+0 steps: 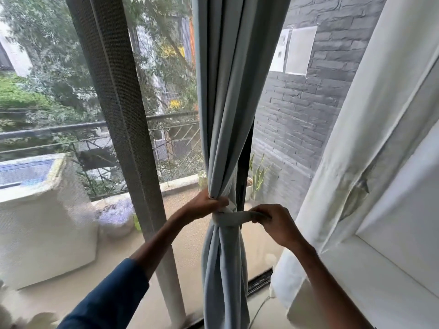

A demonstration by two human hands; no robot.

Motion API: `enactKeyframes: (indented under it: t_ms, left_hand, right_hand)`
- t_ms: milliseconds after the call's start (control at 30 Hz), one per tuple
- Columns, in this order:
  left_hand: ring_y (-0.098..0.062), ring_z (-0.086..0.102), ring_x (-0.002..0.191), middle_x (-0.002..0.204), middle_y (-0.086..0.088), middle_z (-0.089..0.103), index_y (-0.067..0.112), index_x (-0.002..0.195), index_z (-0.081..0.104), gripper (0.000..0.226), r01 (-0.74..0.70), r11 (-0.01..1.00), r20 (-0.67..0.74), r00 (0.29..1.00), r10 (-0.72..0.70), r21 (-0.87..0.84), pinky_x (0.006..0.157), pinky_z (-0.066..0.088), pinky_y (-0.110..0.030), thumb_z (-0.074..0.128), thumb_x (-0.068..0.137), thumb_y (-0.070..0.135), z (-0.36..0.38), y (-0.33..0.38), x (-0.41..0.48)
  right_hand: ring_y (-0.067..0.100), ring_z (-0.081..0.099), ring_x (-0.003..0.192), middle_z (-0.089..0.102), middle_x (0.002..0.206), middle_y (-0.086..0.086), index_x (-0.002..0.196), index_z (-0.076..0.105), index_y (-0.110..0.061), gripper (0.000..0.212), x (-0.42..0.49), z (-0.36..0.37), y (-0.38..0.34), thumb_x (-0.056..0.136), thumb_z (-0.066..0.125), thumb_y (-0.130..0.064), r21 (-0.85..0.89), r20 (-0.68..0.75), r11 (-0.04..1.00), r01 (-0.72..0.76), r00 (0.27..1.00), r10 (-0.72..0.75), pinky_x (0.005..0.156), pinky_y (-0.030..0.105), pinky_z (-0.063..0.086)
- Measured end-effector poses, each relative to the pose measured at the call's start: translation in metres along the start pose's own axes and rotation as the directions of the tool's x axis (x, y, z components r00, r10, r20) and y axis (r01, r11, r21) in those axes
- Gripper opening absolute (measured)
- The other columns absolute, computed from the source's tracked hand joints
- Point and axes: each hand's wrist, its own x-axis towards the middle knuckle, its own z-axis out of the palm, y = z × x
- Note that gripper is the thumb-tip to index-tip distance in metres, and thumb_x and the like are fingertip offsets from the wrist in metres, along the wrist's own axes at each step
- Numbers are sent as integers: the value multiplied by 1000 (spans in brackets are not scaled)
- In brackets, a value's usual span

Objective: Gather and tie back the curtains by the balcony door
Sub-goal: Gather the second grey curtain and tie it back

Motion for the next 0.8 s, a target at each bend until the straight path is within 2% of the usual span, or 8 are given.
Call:
enactKeyframes:
  t_ms: [133,267,400,533,600,667,733,800]
  left_hand:
    - [-20,69,96,109,-19,69,15,111,64,50,-6,993,9,1000,7,-119,89,56,-43,73,73,46,0,-7,-10]
    - [-32,68,105,110,-16,72,13,106,71,33,12,989,36,999,-6,-145,96,54,-51,75,81,35,-1,-11,-14]
    - [-35,68,103,107,-15,72,10,103,73,43,17,997,55,998,-13,-81,93,54,-50,78,74,41,4,-4,-13]
    - [-20,68,96,108,-16,70,4,111,69,36,46,998,95,994,-50,44,87,57,-41,79,82,22,4,3,-8]
    - [-15,69,93,106,-14,72,3,112,68,33,49,993,76,995,-57,110,84,59,-38,78,84,17,2,2,-7]
    - [-13,71,91,102,-4,74,10,112,69,35,66,983,30,997,-72,170,81,61,-35,80,83,25,-1,-3,-7]
    - [-15,70,90,99,2,71,13,111,66,34,95,975,-31,995,-91,199,79,61,-31,79,83,26,-2,-9,-10]
    - [-20,69,88,94,2,68,16,105,64,31,86,973,-101,993,-65,215,74,60,-30,77,79,27,1,-10,-14]
  right_hand:
    - [0,69,80,77,82,-14,90,80,-27,17,-6,9,9,90,73,-11,-7,-82,1000,-20,996,20,68,9,45]
    - [19,66,93,71,93,-4,93,80,-28,13,-9,21,26,84,81,-20,-143,-234,987,-78,971,43,77,32,54]
    - [28,63,94,67,94,1,101,78,-32,12,-11,22,6,91,71,-35,-292,-346,922,-256,927,148,71,35,52]
    - [20,74,77,77,81,-3,96,78,-27,20,0,34,0,89,59,-25,220,-241,942,-253,922,304,70,41,61]
    - [24,76,83,78,87,1,96,80,-25,24,6,35,-2,88,59,-18,533,-148,801,-272,902,405,75,44,63]
    - [34,74,95,77,98,15,97,80,-13,20,11,30,-10,91,62,-8,788,-44,562,-253,886,461,77,39,63]
    - [32,75,91,76,98,21,98,79,-6,16,13,26,-20,89,69,-15,865,-49,458,-202,876,479,73,36,61]
    - [24,74,79,77,89,17,95,80,-12,11,13,30,-22,86,77,-17,836,-163,529,-147,853,496,72,38,58]
